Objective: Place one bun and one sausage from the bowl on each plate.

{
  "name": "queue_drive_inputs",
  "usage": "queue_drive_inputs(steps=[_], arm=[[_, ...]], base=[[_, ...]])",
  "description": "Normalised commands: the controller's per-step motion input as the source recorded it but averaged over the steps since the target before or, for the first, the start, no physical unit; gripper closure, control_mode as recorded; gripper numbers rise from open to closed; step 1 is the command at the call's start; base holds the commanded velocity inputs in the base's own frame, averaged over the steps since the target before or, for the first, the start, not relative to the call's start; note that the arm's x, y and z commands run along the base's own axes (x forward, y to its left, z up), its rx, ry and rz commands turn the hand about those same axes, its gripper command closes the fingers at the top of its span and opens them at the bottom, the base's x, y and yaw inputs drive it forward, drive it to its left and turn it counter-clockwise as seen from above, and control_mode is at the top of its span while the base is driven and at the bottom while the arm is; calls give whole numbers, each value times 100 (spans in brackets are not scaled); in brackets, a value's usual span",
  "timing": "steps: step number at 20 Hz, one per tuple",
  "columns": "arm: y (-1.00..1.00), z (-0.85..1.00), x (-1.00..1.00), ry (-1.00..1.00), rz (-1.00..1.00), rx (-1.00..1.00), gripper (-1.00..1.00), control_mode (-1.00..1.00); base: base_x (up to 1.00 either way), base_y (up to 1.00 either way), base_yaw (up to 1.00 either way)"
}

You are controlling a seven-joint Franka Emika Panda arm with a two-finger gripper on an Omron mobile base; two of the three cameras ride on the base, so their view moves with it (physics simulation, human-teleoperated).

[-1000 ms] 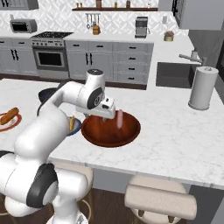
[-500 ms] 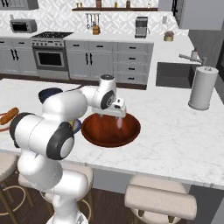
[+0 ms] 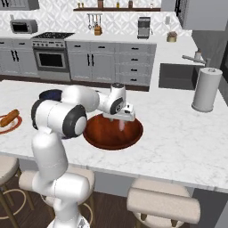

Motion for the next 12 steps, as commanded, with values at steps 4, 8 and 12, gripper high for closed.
queue_drive_inputs(steps=[4, 8, 12], arm=[[0, -33, 35, 0, 0, 0, -100, -100], [0, -36, 41, 0, 0, 0, -100, -100], [0, -39, 23, 0, 0, 0, -100, -100]], base=[[0, 0, 0], [0, 0, 0], [0, 0, 0]])
